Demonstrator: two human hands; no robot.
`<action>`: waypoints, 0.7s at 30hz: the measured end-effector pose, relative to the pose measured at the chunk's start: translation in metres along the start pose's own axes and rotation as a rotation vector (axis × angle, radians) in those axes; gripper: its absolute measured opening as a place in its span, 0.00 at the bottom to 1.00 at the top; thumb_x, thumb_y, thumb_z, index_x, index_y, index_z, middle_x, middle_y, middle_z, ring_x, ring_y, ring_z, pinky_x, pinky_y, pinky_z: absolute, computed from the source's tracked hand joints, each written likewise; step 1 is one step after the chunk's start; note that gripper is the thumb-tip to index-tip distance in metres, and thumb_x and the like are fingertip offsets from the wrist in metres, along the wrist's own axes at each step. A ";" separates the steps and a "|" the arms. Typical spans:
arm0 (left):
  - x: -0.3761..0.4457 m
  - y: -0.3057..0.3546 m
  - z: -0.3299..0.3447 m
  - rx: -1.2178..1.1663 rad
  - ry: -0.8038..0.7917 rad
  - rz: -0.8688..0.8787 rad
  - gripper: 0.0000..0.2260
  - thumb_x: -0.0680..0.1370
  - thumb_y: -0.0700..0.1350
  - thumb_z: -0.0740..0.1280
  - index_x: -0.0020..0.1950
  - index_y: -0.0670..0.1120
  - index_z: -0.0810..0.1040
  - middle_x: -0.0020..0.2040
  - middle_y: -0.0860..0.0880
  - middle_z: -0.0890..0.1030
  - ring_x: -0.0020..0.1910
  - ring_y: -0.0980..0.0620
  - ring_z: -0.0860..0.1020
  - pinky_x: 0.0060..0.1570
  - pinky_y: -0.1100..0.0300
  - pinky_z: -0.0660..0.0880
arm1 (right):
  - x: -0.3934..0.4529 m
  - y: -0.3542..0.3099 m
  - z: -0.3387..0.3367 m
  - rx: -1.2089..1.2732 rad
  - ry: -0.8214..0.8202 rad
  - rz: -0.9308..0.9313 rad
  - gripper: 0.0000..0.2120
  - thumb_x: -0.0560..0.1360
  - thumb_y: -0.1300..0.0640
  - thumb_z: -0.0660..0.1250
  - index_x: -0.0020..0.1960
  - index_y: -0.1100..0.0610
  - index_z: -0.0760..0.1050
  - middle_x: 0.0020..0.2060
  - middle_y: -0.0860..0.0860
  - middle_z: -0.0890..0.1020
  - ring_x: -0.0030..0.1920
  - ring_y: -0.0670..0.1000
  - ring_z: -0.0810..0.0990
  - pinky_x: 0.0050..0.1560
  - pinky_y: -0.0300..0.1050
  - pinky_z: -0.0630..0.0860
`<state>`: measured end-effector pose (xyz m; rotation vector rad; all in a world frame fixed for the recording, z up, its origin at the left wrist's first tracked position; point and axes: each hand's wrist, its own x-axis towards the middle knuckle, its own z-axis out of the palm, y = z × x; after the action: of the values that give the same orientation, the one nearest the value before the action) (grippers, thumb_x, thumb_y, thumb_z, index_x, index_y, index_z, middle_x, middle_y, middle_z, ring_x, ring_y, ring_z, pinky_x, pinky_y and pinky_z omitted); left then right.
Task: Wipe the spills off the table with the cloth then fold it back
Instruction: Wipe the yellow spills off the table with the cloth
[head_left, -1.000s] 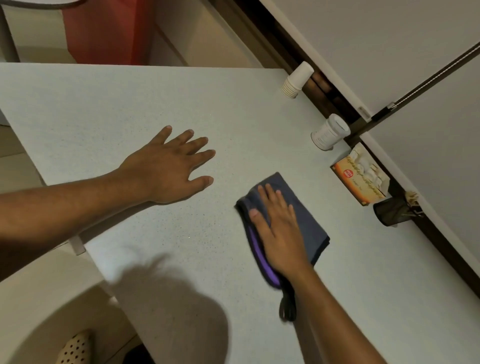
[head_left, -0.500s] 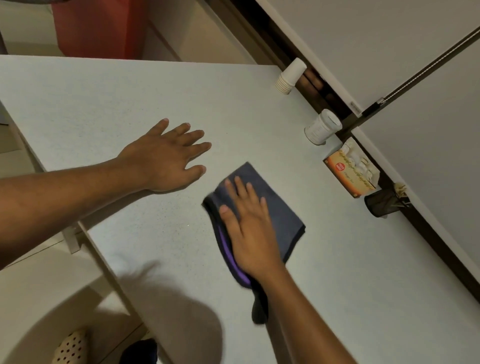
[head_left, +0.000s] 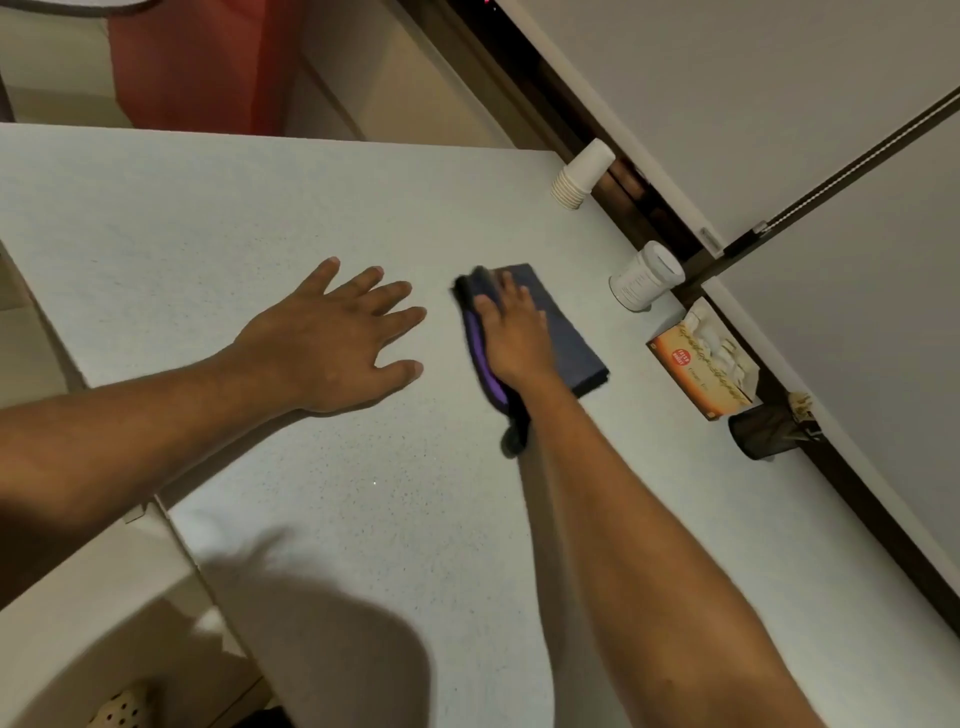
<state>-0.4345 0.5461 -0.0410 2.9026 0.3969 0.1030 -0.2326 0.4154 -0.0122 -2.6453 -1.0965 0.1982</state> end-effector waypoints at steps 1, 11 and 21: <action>0.000 0.000 0.000 0.004 0.000 0.000 0.41 0.78 0.73 0.36 0.88 0.56 0.48 0.89 0.50 0.48 0.88 0.47 0.45 0.85 0.39 0.43 | -0.006 -0.009 0.007 0.003 -0.004 -0.075 0.27 0.87 0.42 0.45 0.85 0.46 0.56 0.85 0.49 0.56 0.85 0.54 0.51 0.82 0.58 0.43; 0.001 -0.006 0.005 0.013 0.022 0.021 0.41 0.79 0.74 0.35 0.88 0.57 0.49 0.89 0.51 0.50 0.88 0.48 0.47 0.85 0.40 0.44 | -0.044 0.151 -0.048 0.001 0.168 0.476 0.27 0.88 0.44 0.49 0.84 0.53 0.59 0.82 0.57 0.64 0.81 0.62 0.62 0.80 0.66 0.57; 0.001 0.000 -0.002 0.008 0.009 0.026 0.42 0.78 0.74 0.36 0.88 0.56 0.50 0.89 0.50 0.51 0.88 0.46 0.48 0.85 0.38 0.46 | -0.016 0.022 0.002 -0.042 0.063 0.035 0.27 0.87 0.43 0.46 0.84 0.49 0.57 0.85 0.51 0.58 0.84 0.56 0.54 0.82 0.59 0.47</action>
<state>-0.4339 0.5471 -0.0388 2.9172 0.3620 0.1192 -0.2300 0.3895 -0.0199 -2.6894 -1.0465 0.0996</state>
